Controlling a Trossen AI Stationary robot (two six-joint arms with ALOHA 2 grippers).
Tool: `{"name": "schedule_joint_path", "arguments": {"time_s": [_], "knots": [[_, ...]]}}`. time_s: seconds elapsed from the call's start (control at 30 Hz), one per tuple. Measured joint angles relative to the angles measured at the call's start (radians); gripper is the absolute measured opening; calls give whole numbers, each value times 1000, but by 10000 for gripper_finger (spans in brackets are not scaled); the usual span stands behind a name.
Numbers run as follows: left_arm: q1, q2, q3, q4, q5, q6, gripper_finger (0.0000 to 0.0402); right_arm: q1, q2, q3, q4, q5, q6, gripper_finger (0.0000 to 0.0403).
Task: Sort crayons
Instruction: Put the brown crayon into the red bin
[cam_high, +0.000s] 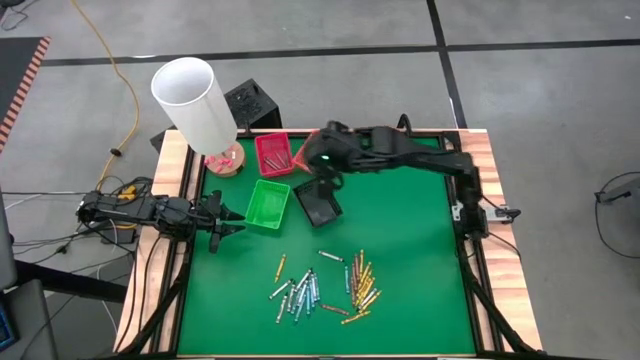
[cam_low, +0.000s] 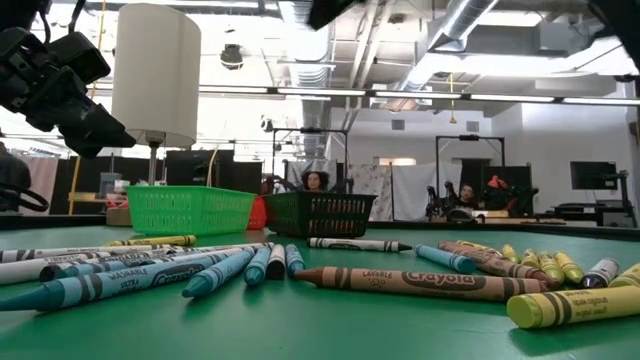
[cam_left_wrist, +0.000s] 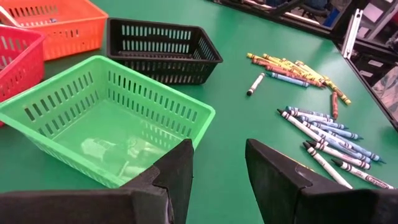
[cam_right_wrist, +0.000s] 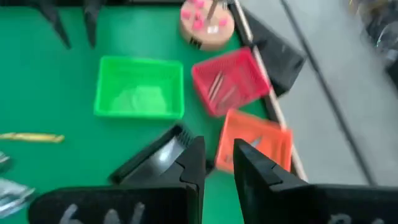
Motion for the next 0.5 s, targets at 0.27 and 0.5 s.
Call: {"name": "schedule_joint_path", "arguments": {"time_s": [0.27, 0.5], "knots": [[0, 0, 0, 0, -1, -11, 137, 167, -56, -48, -314, -13, 320, 79], [0, 0, 0, 0, -1, -15, 137, 398, -85, -244, -321, -47, 483, 79]]}}
